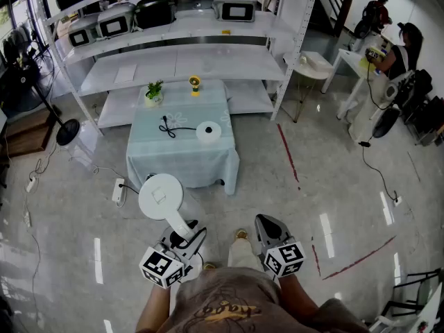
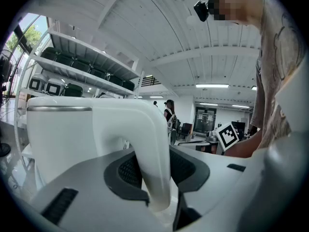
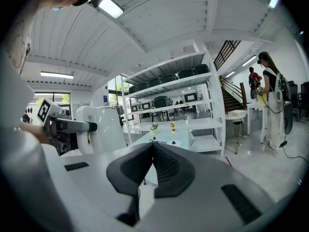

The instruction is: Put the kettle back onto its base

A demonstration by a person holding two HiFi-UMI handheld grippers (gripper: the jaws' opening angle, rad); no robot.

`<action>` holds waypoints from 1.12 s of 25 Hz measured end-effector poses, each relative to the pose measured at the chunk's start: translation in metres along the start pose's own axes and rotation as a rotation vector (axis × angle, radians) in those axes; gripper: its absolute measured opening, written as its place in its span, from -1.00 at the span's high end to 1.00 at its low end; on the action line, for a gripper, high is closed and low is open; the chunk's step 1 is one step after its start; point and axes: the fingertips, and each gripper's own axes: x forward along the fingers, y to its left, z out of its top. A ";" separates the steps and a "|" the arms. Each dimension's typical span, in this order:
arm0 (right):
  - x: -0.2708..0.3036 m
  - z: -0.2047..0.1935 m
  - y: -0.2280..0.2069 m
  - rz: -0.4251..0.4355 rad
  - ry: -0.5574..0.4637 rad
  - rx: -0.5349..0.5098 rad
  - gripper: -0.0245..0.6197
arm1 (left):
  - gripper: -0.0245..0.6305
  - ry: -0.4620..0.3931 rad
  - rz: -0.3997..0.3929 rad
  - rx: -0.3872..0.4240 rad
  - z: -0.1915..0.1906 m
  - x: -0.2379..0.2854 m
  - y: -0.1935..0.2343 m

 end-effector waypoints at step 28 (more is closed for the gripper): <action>0.126 0.023 -0.013 0.042 0.011 0.009 0.92 | 0.51 -0.009 0.019 -0.001 0.019 0.045 0.103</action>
